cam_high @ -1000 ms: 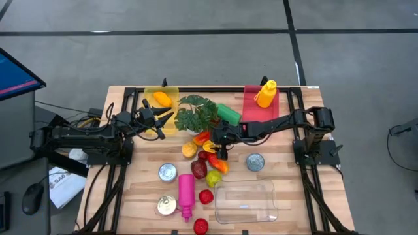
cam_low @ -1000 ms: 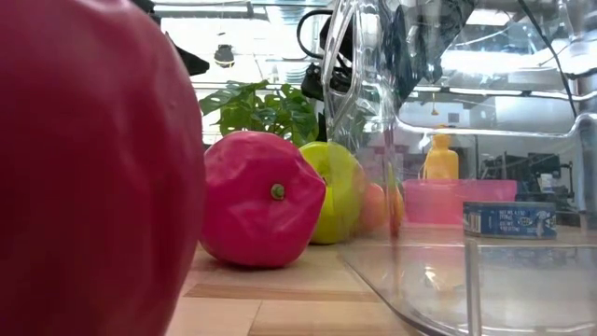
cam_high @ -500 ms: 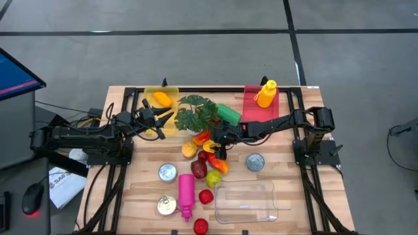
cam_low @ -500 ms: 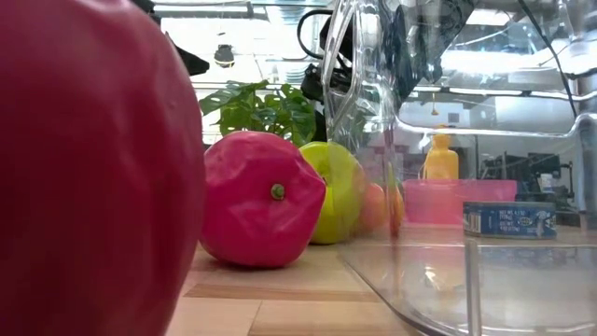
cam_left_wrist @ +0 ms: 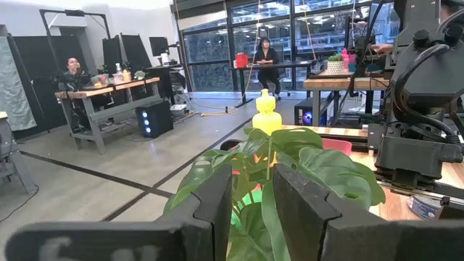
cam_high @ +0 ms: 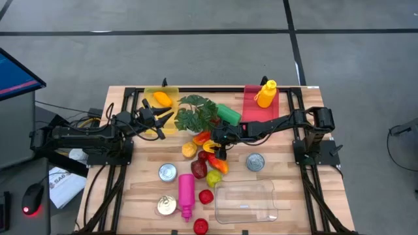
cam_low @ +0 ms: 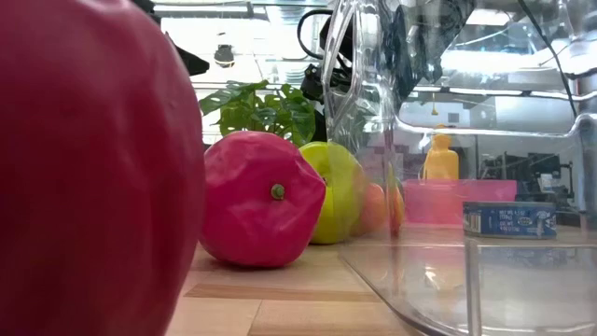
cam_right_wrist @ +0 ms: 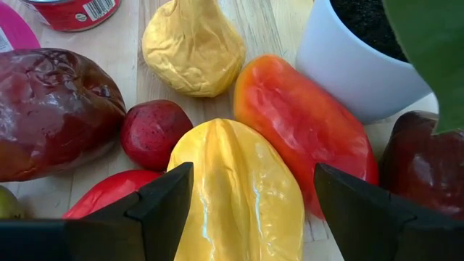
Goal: Pick & Place Food Item
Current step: Put the yellow starfruit into the yellow bin
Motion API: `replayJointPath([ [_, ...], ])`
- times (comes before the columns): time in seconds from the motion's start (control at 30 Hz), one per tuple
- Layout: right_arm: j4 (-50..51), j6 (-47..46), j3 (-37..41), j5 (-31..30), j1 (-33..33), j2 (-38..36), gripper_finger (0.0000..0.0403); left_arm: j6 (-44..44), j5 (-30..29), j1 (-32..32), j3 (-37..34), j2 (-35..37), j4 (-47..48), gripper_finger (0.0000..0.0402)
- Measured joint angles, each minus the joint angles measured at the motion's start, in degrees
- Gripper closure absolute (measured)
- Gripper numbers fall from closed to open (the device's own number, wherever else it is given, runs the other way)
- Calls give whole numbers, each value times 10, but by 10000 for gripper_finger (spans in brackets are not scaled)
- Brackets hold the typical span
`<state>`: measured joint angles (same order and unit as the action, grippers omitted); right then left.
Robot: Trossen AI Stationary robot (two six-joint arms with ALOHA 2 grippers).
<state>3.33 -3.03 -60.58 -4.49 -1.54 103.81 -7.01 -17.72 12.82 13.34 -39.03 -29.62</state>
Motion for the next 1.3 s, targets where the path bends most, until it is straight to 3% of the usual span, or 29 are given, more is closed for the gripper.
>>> replayJointPath([
  [1.0, 1, 0, 0, 0, -1, 0, 122, 0, 0, 0, 0, 0, 0, 312],
  [1.3, 46, -10, 0, 1, 4, 0, 122, 0, 0, 0, 0, 0, -5, 312],
])
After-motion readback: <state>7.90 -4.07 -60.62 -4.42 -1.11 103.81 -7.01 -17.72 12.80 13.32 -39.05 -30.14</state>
